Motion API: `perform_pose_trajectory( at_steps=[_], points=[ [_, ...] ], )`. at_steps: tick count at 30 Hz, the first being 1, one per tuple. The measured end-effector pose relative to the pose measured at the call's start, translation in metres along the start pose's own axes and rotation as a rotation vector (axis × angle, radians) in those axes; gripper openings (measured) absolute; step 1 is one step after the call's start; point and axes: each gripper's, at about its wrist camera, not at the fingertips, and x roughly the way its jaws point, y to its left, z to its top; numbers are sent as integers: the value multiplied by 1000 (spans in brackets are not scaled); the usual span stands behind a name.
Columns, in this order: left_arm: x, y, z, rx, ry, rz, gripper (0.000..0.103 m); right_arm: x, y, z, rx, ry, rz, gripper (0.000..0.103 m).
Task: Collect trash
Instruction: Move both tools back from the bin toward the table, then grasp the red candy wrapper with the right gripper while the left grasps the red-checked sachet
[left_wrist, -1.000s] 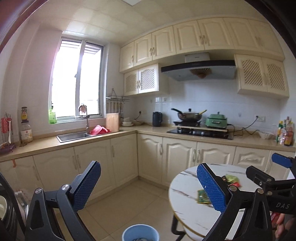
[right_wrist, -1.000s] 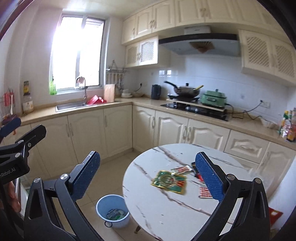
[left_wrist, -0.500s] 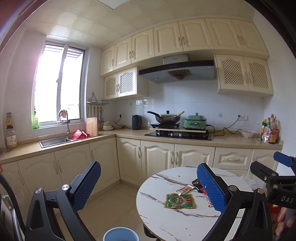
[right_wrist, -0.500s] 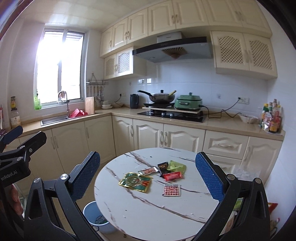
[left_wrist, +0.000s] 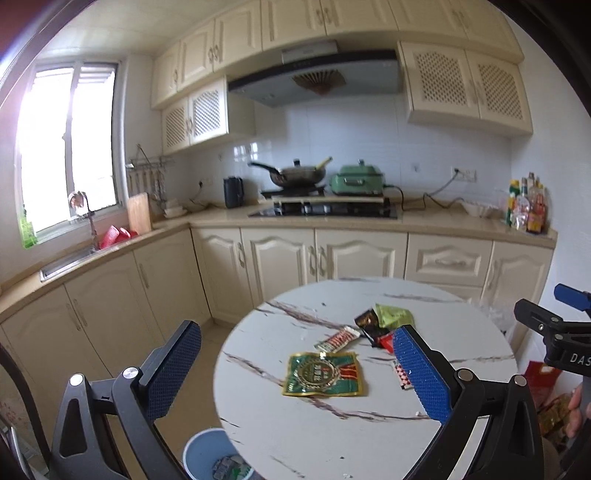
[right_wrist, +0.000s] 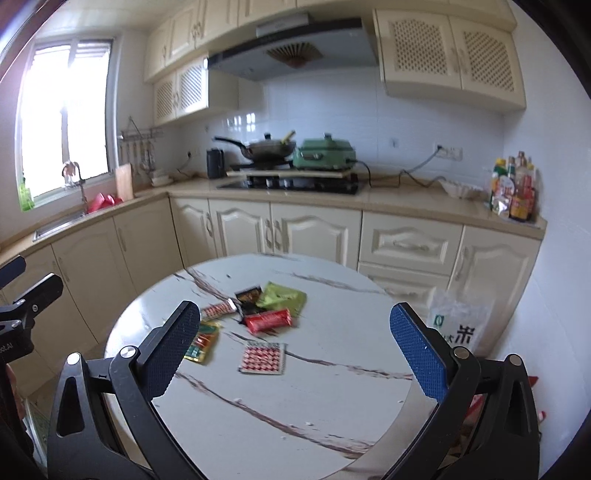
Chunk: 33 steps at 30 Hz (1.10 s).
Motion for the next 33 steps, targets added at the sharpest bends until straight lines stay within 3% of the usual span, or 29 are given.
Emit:
perform_pose_trajectory(
  at_steps=[11,20,27,33],
  points=[
    [162,-10,57,2,228,-32,102,133,-15,-35,-19,306,51,103],
    [255,-9,86,82,281,-25,102,222,0,-36,109,496,167,103],
    [302,-13,91,91,290,-42,102,265,16,-43,183,577,200,78],
    [310,-10,73,78,304,-67,102,283,22,-35,160,569,133,59]
  ],
)
